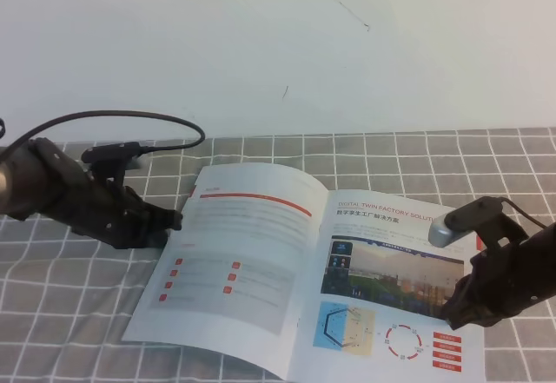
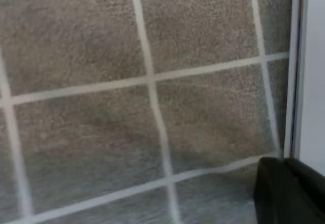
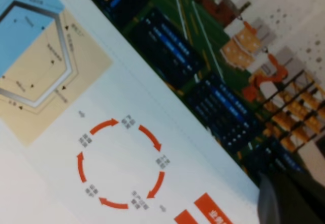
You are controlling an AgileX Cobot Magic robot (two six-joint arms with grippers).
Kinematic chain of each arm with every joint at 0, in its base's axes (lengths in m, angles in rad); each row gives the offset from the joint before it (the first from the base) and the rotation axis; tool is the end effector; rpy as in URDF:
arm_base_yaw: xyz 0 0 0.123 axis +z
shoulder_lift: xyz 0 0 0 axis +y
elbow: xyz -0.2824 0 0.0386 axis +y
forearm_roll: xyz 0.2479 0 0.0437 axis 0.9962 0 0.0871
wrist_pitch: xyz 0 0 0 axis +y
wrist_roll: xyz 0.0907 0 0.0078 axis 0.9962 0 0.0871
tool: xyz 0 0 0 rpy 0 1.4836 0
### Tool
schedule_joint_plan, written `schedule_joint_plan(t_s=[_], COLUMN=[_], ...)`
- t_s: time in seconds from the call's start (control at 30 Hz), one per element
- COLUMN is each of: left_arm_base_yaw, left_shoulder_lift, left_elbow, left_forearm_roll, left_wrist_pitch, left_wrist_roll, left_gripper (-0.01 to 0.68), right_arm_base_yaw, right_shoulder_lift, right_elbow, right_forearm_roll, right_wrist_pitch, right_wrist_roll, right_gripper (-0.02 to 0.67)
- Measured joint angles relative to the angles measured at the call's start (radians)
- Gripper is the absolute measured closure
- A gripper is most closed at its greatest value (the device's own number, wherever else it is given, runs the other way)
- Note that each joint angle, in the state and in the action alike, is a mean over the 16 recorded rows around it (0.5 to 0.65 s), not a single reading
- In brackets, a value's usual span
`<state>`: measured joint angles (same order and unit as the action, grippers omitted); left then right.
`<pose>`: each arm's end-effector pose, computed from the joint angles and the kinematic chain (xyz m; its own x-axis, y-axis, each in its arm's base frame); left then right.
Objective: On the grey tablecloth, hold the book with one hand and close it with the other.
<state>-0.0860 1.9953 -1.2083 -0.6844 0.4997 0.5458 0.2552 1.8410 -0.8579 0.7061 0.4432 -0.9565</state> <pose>0.3929 -0.0616 0.1424 -0.9019 0.0054 -0.4319 0.1510 0.9408 -0.3035 0.2979 0.1040 0.1200 -0.7777 -0.4963 -0.3859 -0.5853 0.7956 0.1563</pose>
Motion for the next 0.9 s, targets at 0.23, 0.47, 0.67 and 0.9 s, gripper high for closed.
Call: schedule_joint_plan(t_s=[0.23, 0.47, 0.67, 0.9], left_arm_base_yaw=[-0.047, -0.083, -0.093, -0.097], left_shoulder_lift=[0.007, 0.023, 0.035, 0.022], left_elbow=[-0.002, 0.004, 0.009, 0.011], left_forearm_roll=[-0.073, -0.317, -0.590, -0.764], left_wrist_pitch=[0.081, 0.262, 0.445, 0.564], left_wrist_roll=[0.033, 0.171, 0.318, 0.409], left_gripper=[0.676, 0.676, 0.676, 0.676], right_arm_base_yaw=[0.000, 0.000, 0.000, -0.010], right_shoulder_lift=[0.000, 0.000, -0.001, -0.029], right_elbow=[0.000, 0.000, -0.001, -0.009], right_forearm_roll=[0.001, 0.003, 0.004, -0.017], right_wrist_pitch=[0.000, 0.000, -0.002, -0.010], right_wrist_roll=[-0.001, -0.003, -0.005, -0.006], right_gripper=[0.650, 0.650, 0.650, 0.650])
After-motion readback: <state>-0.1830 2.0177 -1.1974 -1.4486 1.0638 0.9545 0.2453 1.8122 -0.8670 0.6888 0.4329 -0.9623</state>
